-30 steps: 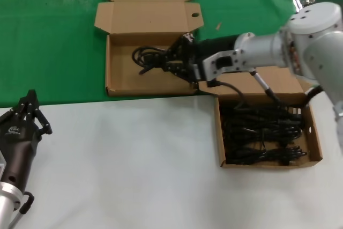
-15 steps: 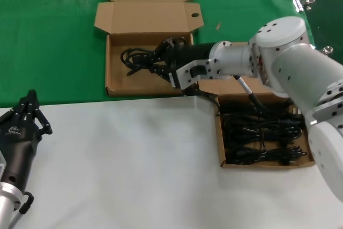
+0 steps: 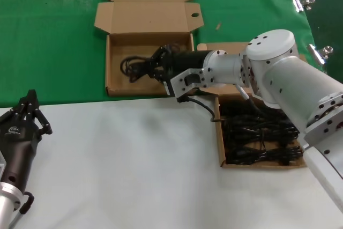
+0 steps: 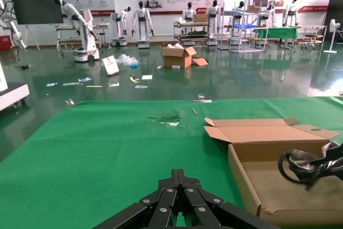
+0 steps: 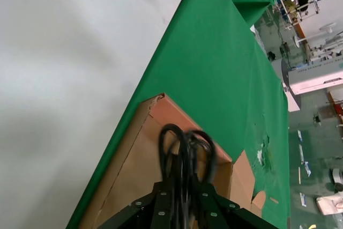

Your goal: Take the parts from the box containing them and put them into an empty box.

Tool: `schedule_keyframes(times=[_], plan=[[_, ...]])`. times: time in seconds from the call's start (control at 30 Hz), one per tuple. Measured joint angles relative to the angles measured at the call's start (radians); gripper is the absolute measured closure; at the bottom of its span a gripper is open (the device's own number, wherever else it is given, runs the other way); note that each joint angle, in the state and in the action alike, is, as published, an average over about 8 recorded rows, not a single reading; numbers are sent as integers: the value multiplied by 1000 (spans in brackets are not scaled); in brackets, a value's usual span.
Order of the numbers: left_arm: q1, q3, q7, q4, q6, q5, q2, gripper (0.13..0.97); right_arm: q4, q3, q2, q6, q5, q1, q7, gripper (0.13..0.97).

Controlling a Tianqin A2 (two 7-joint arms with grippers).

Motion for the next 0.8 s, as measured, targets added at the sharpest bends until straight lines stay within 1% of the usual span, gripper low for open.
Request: schedule_keyframes(times=[0.17,0.43,0.47,0.57,0.67,0.8], plan=[[0,0,0,0,0,0,0,957,7,-76,0,12,80,-11,-6,897],[0,0,0,0,0,0,0,957,12,-159,0,20,176,-17,-15,805],[0,0,0,0,0,0,0,957,12,-165,0,20,185,-17,-16,805],[0,0,0,0,0,0,0,957,10,-179,0,20,206,-15,-22,805],[0,0,0,0,0,0,0,957,6,-178,0,18,217,-12,-29,745],[0,0,0,0,0,0,0,957,-9,-143,0,7,210,-5,-41,665]])
